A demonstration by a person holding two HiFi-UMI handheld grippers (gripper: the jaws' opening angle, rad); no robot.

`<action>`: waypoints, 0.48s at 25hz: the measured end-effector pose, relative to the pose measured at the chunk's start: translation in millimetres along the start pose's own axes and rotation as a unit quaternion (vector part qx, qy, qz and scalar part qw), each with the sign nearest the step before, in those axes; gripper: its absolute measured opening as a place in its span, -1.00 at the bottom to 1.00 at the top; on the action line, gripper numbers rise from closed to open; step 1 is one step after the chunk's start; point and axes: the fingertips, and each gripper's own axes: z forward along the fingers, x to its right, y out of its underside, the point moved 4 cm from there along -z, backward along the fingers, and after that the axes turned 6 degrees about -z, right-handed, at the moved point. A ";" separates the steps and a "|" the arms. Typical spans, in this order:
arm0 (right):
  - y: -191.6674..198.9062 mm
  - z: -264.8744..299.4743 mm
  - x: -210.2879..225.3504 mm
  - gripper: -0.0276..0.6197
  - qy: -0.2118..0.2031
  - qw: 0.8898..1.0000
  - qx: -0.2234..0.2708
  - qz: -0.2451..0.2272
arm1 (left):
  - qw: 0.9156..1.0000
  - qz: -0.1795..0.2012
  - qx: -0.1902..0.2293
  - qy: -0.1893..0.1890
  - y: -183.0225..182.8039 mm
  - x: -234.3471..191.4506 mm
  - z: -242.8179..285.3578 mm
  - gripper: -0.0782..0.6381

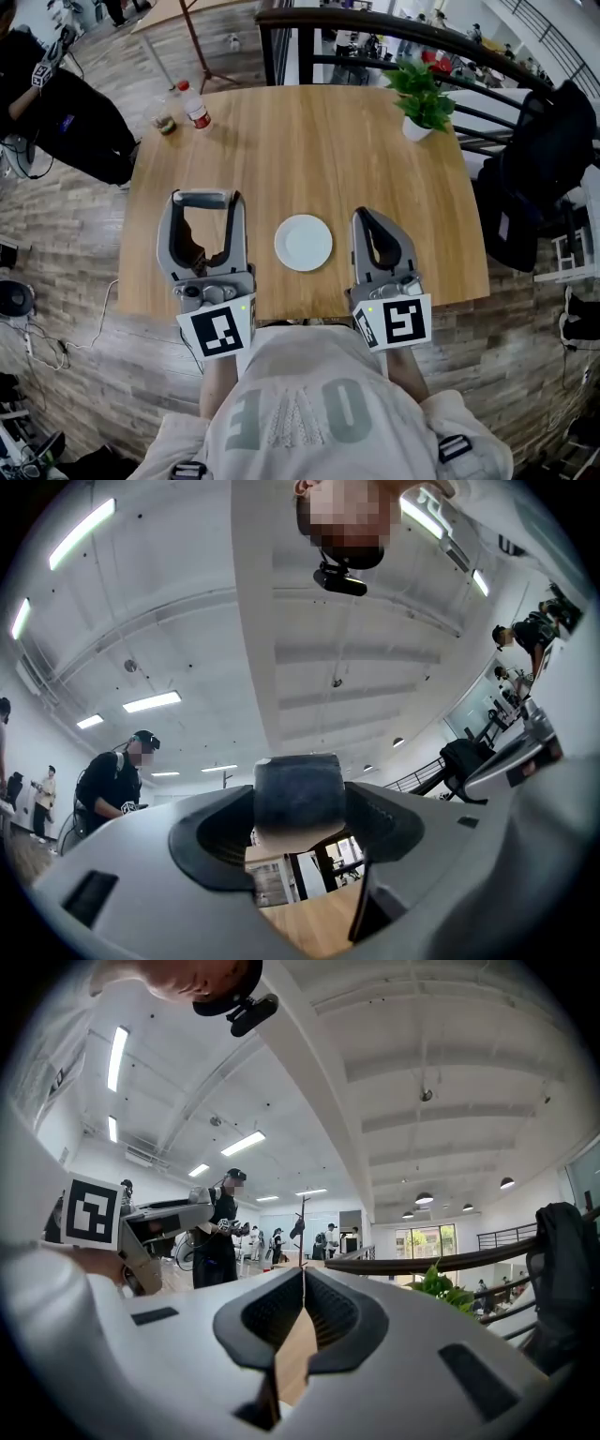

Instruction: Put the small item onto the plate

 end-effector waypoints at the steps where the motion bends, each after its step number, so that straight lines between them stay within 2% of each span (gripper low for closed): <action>1: -0.6 1.3 0.6 -0.86 0.003 1.000 0.001 0.000 | 1.000 -0.004 -0.001 0.003 1.4 0.2 2.0 0.07; 5: -2.3 5.6 -3.5 -0.86 0.009 1.000 0.002 -0.002 | 0.999 -0.014 -0.017 0.023 9.1 1.6 5.4 0.07; 12: -1.0 16.3 -7.3 -0.86 0.015 1.000 -0.005 -0.003 | 0.993 -0.017 -0.097 0.067 44.2 14.9 22.8 0.07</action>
